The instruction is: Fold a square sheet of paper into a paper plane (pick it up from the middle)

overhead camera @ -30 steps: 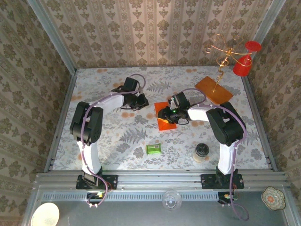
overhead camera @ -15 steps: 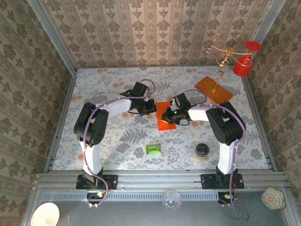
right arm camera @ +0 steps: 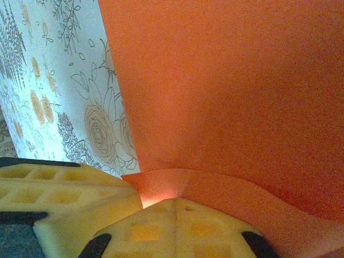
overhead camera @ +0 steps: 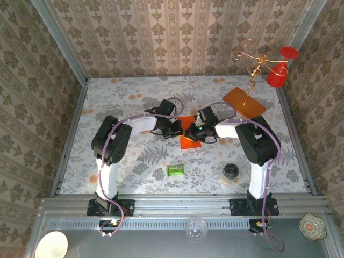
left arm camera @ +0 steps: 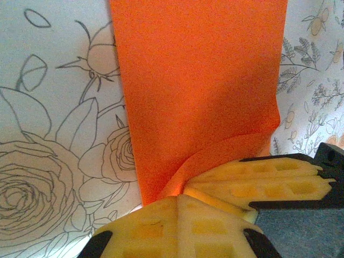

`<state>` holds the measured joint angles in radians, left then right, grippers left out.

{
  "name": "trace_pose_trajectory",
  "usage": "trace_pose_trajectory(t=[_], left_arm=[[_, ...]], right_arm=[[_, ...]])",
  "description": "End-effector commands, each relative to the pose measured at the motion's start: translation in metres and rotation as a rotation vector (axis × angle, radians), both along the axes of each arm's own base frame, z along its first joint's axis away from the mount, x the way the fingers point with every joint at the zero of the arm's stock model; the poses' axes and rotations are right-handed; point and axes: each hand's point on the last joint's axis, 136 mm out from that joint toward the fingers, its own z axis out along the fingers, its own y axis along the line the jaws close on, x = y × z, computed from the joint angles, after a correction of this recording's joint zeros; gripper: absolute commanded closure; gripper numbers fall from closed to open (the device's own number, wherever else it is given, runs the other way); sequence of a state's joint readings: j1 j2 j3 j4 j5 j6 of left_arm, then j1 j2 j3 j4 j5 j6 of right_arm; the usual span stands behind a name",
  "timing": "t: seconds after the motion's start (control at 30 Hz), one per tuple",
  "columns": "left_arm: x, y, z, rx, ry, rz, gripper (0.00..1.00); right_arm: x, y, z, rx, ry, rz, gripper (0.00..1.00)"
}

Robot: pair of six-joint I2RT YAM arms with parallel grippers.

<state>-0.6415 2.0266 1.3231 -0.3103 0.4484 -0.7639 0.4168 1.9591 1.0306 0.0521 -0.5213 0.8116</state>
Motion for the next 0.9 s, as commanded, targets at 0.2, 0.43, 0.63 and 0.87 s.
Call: trace_pose_trajectory(t=[0.2,0.43,0.63,0.87], left_arm=[[0.009,-0.002,-0.011,0.053,-0.004,0.005,1.00],[0.006,0.009,-0.031,0.128,0.024,0.013,1.00],[-0.004,0.021,-0.041,0.172,0.047,0.012,1.00],[-0.008,0.024,-0.046,0.184,0.059,0.008,1.00]], right_arm=[[-0.022,-0.023,-0.041,-0.110,0.117,-0.032,0.99],[-0.017,-0.020,-0.029,-0.064,0.087,-0.031,0.99],[0.001,-0.016,0.019,0.011,-0.026,-0.026,0.99],[0.013,-0.014,0.014,-0.006,-0.026,-0.044,0.99]])
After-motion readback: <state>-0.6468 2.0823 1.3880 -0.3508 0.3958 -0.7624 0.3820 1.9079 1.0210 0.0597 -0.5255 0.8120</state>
